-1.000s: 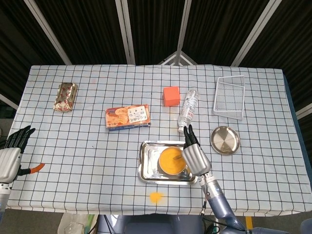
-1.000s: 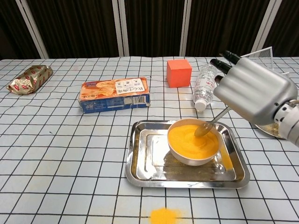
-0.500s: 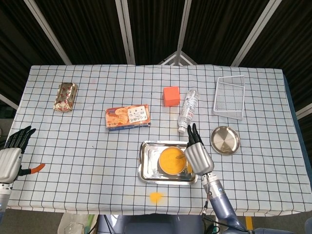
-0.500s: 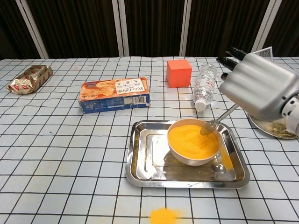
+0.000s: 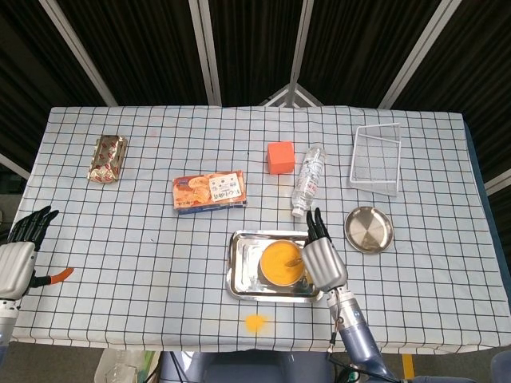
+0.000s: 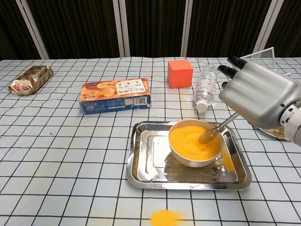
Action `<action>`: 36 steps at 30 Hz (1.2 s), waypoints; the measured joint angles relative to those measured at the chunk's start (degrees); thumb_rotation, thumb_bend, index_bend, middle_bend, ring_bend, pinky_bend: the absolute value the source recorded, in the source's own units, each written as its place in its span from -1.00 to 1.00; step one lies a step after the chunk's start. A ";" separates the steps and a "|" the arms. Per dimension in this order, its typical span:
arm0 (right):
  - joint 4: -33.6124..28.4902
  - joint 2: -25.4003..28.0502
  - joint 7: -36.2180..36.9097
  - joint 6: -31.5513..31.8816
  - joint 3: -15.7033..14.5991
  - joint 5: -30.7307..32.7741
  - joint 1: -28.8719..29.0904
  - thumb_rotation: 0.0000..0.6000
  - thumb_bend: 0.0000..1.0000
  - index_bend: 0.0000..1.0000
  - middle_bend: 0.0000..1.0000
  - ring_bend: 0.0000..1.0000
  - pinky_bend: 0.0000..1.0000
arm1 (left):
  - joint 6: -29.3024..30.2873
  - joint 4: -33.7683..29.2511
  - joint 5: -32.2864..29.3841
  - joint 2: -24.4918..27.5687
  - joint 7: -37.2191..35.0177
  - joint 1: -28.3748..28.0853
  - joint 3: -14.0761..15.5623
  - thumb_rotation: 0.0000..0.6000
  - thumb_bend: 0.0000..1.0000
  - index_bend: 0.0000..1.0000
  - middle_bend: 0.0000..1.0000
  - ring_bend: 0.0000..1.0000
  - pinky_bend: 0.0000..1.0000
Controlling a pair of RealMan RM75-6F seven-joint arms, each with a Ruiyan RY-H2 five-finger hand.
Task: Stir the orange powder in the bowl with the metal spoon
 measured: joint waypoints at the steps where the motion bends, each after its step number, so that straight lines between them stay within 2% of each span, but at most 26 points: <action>1: -0.03 -0.01 0.56 0.24 0.04 -0.04 0.03 1.00 0.57 0.87 -0.30 -0.92 -1.00 | -0.01 0.01 -0.03 0.01 -0.01 0.00 -0.01 1.00 -0.95 -1.00 -1.00 -1.00 -1.00; 6: -0.98 0.80 5.09 2.35 0.59 -0.45 0.05 1.00 0.57 0.87 -0.30 -0.92 -1.00 | 0.01 0.00 -0.04 0.01 0.04 0.01 0.00 1.00 -0.95 -1.00 -1.00 -1.00 -1.00; 12: -1.53 4.33 10.23 3.86 1.07 -1.70 -0.36 1.00 0.57 0.87 -0.30 -0.92 -1.00 | 0.10 -0.01 -0.01 -0.02 0.21 0.07 0.05 1.00 -0.95 -1.00 -1.00 -1.00 -1.00; 19: 2.55 8.58 20.03 4.91 1.53 -1.89 -2.03 1.00 0.57 0.87 -0.30 -0.92 -1.00 | 0.39 -0.08 0.13 -0.14 0.47 0.17 0.09 1.00 -0.95 -1.00 -1.00 -1.00 -1.00; 26: 14.36 9.16 31.58 3.77 1.11 -0.86 -3.72 1.00 0.57 0.87 -0.30 -0.92 -1.00 | 0.73 -0.21 0.29 -0.24 0.73 0.37 0.19 1.00 -0.95 -1.00 -1.00 -1.00 -1.00; 36: 32.53 4.35 44.88 1.85 0.74 -0.61 -4.75 1.00 0.57 0.71 -0.31 -0.92 -1.00 | 0.20 -0.21 0.07 -0.31 0.99 0.21 0.26 1.00 -0.95 -1.00 -1.00 -1.00 -1.00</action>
